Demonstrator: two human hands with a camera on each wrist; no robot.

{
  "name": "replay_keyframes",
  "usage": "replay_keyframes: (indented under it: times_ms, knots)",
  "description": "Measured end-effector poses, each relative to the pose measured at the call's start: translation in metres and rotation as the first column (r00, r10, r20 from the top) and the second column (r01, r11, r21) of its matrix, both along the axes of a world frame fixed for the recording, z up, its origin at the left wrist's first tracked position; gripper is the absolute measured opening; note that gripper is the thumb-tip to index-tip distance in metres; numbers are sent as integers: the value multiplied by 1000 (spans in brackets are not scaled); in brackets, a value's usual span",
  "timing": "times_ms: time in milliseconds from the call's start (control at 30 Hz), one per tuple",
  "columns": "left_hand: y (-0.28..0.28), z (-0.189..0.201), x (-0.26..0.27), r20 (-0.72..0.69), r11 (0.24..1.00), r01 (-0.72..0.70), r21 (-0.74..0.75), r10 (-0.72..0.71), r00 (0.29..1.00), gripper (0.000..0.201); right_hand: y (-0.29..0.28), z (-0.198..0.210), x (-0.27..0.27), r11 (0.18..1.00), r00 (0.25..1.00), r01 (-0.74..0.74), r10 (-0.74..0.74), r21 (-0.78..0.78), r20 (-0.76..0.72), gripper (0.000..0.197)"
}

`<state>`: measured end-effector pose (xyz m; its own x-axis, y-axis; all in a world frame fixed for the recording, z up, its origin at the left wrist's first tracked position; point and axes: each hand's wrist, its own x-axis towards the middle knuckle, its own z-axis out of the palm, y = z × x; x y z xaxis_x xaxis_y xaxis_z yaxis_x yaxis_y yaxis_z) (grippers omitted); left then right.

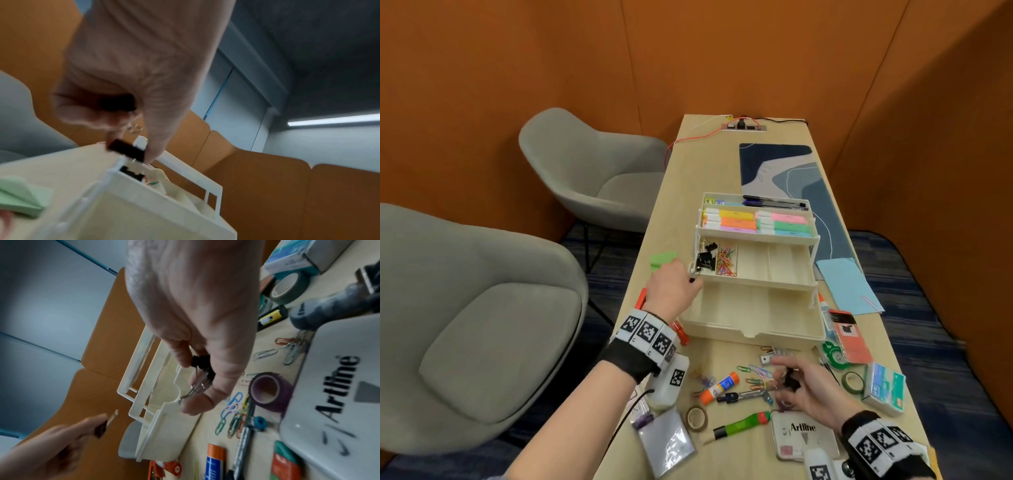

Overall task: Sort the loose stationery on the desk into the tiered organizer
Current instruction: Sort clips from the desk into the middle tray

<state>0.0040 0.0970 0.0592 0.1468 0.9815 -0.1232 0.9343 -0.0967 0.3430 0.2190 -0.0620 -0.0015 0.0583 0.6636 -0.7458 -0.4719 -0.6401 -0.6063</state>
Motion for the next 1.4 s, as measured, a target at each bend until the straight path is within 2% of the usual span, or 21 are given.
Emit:
replay_keyframes:
  times_ms: [167, 433, 667, 800, 900, 1000, 1200, 1233, 1300, 1400]
  knots:
    - [40, -1, 42, 74, 999, -48, 18, 46, 996, 40, 8, 1, -2, 997, 998, -60, 58, 46, 32, 23]
    - [65, -12, 67, 135, 990, -131, 52, 123, 983, 55, 14, 4, -7, 993, 995, -98, 99, 59, -6, 23]
    - [58, -18, 52, 311, 994, -68, -83, 91, 946, 33, 36, 23, -11, 983, 992, -107, 115, 147, -45, 28]
    - [50, -21, 44, 307, 990, -20, -137, 61, 950, 40, 69, 46, -7, 979, 995, -38, 56, 201, -86, 26]
    - [48, -23, 40, 332, 996, -26, -87, 53, 942, 47, 105, 62, -8, 968, 996, -22, 43, 250, -79, 28]
    - [48, -24, 36, 357, 999, -48, 12, 40, 933, 46, 141, 74, -18, 962, 996, -19, 42, 273, -77, 25]
    - [46, -28, 25, 440, 972, -180, 151, 97, 893, 32, 194, 72, -43, 983, 995, -10, 28, 184, -96, 18]
    - [46, -29, 22, 434, 971, -186, 149, 105, 895, 32, 199, 72, -47, 984, 995, -17, 35, 179, -98, 16]
    - [46, -32, 21, 430, 985, -163, 55, 124, 894, 36, 209, 70, -53, 982, 996, -49, 63, 180, -70, 16]
    - [42, -38, 21, 426, 995, -94, -35, 100, 899, 38, 220, 67, -63, 977, 993, -117, 111, 176, 45, 19]
